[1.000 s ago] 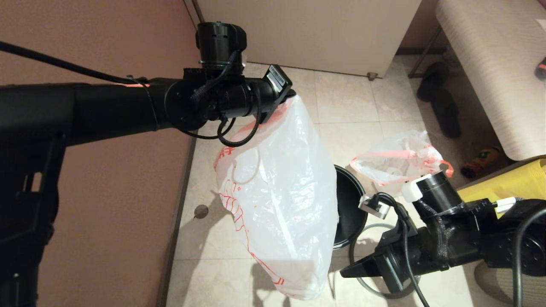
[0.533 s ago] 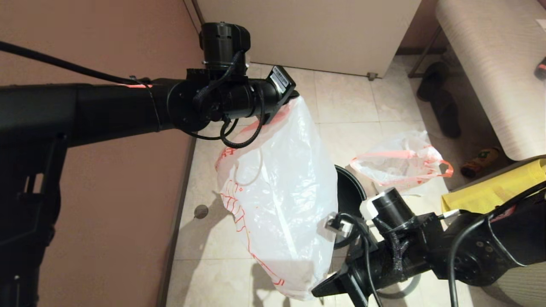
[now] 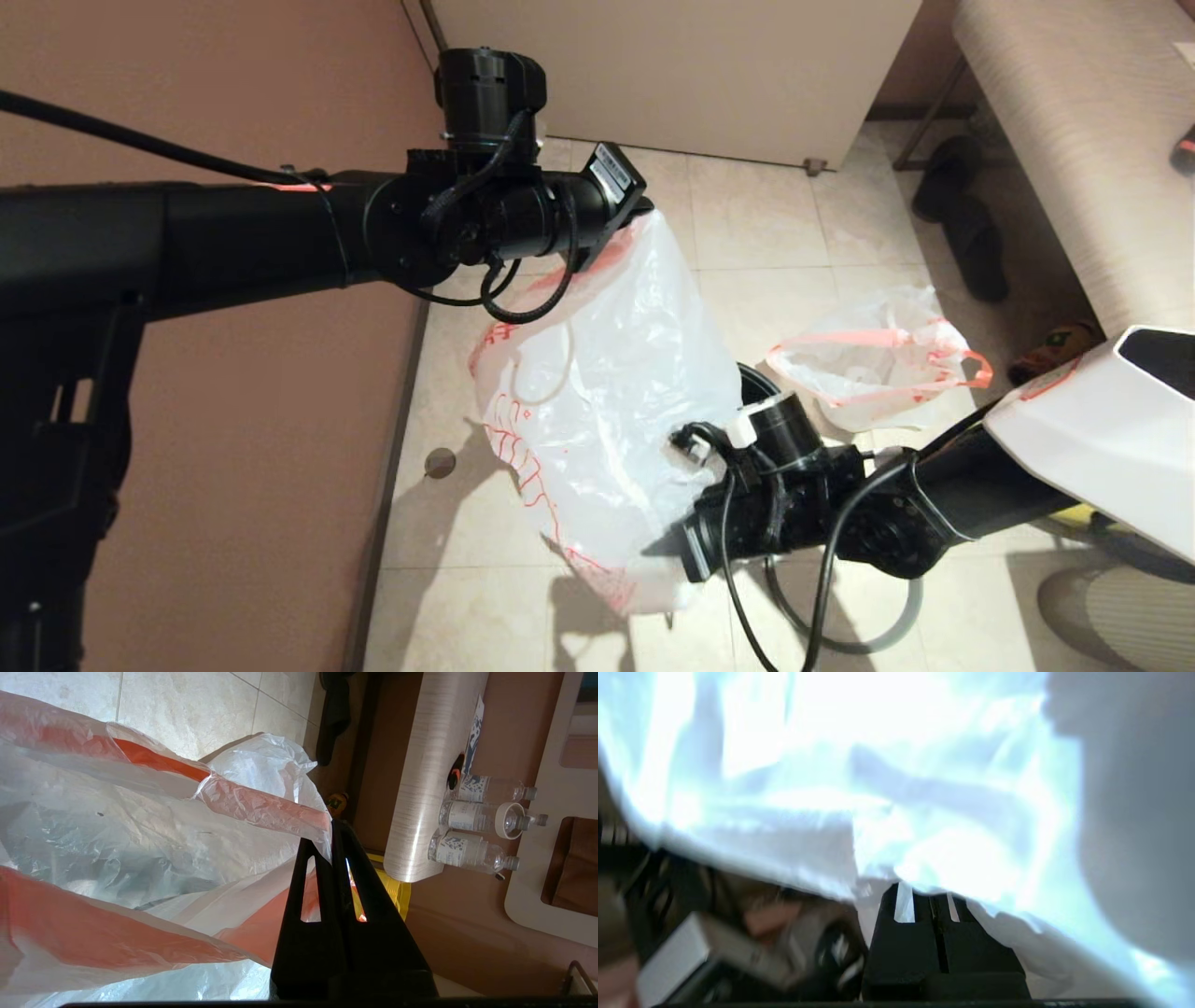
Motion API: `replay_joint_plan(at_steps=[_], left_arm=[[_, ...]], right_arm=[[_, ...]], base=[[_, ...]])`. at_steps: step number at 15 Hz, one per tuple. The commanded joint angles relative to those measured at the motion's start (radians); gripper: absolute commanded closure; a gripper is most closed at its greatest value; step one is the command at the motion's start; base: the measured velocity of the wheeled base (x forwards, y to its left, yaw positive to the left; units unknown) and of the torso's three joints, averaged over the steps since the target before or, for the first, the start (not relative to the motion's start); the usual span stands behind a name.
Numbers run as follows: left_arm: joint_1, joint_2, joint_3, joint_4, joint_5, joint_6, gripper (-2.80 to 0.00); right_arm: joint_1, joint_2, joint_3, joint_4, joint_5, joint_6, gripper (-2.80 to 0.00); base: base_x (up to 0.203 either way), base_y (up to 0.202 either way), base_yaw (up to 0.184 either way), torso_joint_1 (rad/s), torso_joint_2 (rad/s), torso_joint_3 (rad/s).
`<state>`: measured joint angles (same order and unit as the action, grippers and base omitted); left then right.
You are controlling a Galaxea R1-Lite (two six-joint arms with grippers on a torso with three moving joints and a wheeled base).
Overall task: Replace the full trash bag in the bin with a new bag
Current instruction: Put the new garbage bag on the trash can
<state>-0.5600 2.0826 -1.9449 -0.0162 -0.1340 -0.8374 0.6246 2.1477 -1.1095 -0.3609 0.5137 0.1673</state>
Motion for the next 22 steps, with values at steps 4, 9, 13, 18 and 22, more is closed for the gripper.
replay_joint_plan(at_steps=[4,9,13,18,22], left_arm=[[-0.028,0.065,0.0,-0.008,-0.004,0.018,0.0],[-0.029,0.04,0.0,-0.008,-0.013,0.021,0.0],[-0.111,-0.049,0.038,0.104,-0.015,0.04,0.0],[-0.162,-0.125,0.039,0.45,-0.006,0.174,0.0],[-0.15,-0.098,0.04,0.449,0.013,0.175,-2.8]], right_arm=[[-0.097,0.186,-0.202,-0.033,-0.099,0.007,0.0],[-0.167,0.366,-0.524,0.015,-0.251,-0.039,0.0],[-0.202,0.45,-0.689,0.158,-0.413,-0.145,0.0],[-0.203,0.472,-0.696,0.249,-0.494,-0.17,0.0],[-0.205,0.469,-0.693,0.254,-0.5,-0.17,0.0]], base=[[0.0,0.0,0.0,0.0,0.0,0.0],[0.0,0.0,0.0,0.0,0.0,0.0],[0.0,0.0,0.0,0.0,0.0,0.0],[0.0,0.0,0.0,0.0,0.0,0.0],[0.0,0.0,0.0,0.0,0.0,0.0]])
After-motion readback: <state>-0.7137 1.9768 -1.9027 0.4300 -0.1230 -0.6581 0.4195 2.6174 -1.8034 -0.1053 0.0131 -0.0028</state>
